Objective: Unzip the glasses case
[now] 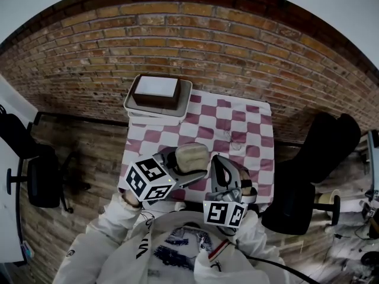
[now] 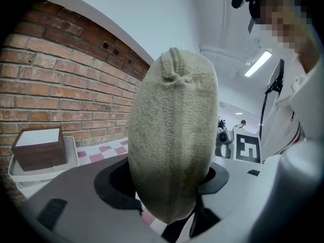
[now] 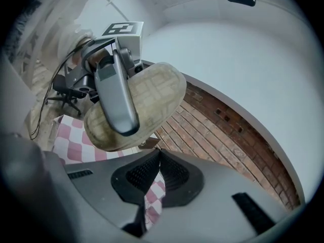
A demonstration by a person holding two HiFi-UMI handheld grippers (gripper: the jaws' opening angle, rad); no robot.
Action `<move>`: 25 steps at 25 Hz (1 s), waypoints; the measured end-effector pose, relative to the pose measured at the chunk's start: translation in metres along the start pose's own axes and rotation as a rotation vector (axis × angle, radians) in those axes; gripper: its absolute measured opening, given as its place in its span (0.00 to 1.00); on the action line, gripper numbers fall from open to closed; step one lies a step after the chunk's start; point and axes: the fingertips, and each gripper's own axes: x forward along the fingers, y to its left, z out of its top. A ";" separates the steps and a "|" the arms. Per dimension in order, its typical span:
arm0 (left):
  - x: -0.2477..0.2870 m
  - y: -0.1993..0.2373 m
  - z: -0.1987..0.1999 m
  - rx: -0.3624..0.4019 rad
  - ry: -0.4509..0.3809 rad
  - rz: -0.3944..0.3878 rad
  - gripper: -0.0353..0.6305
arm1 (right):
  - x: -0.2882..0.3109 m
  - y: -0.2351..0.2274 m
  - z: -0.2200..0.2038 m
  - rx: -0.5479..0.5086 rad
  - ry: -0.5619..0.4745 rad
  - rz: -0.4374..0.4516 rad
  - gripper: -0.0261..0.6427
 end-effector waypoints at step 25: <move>0.009 0.015 -0.046 0.052 0.202 0.006 0.49 | 0.013 -0.014 0.011 -0.059 -0.004 -0.044 0.06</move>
